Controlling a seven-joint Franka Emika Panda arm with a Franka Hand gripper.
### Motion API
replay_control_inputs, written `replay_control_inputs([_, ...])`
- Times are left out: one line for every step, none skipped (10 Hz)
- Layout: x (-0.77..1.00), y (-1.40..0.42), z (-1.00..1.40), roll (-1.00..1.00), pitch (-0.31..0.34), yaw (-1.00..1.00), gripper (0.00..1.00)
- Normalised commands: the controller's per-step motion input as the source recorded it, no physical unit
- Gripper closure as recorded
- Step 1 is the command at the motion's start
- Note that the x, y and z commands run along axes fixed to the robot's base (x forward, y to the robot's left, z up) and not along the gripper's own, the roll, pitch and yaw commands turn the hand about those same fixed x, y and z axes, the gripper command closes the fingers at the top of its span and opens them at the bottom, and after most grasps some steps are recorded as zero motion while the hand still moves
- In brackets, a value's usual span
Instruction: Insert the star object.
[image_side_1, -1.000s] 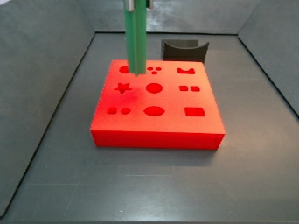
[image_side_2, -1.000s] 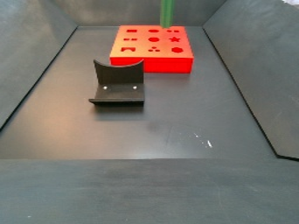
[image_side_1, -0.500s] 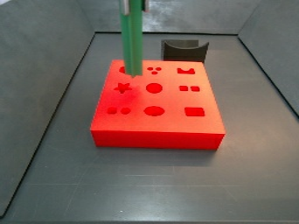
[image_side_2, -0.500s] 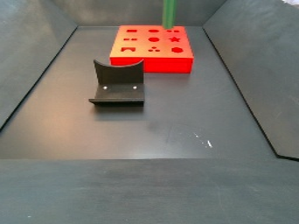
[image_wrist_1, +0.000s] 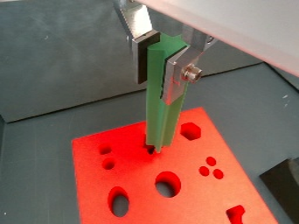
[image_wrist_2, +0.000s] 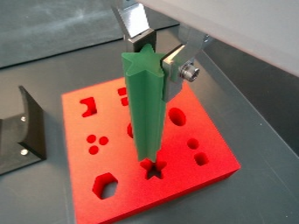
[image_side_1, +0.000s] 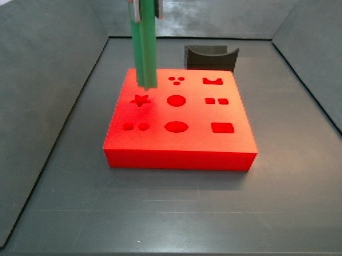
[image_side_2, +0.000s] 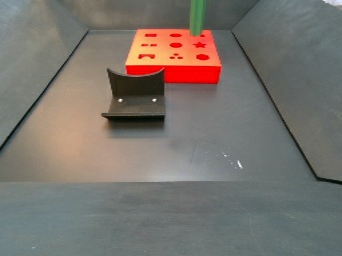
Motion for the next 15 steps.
replay_control_inputs([-0.19, 0.00, -0.30, -0.05, -0.107, 0.00, 1.00])
replay_control_inputs([-0.13, 0.00, -0.18, 0.00, -0.084, 0.18, 1.00])
replay_control_inputs([-0.18, -0.04, 0.00, 0.01, -0.046, 0.20, 1.00])
replay_control_inputs([-0.09, -0.12, 0.00, 0.01, -0.050, 0.23, 1.00])
replay_control_inputs([0.02, -0.20, 0.00, 0.03, 0.000, 0.23, 1.00])
replay_control_inputs([0.06, -0.15, -0.05, 0.05, 0.000, 0.21, 1.00])
replay_control_inputs([0.00, -0.01, -0.13, 0.00, -0.001, 0.14, 1.00])
replay_control_inputs([0.00, 0.00, -0.12, 0.01, 0.000, 0.09, 1.00])
replay_control_inputs([0.00, 0.12, -0.13, 0.00, -0.004, 0.21, 1.00])
replay_control_inputs([0.00, 0.09, -0.10, 0.00, -0.010, 0.21, 1.00])
replay_control_inputs([0.00, 0.02, -0.03, 0.00, 0.000, 0.18, 1.00])
replay_control_inputs([0.00, 0.00, 0.00, 0.00, 0.000, 0.13, 1.00])
replay_control_inputs([0.00, 0.00, -0.02, 0.00, 0.000, 0.05, 1.00])
replay_control_inputs([0.15, 0.00, 0.00, 0.00, 0.000, 0.09, 1.00])
replay_control_inputs([0.15, 0.02, 0.00, 0.00, 0.000, 0.13, 1.00])
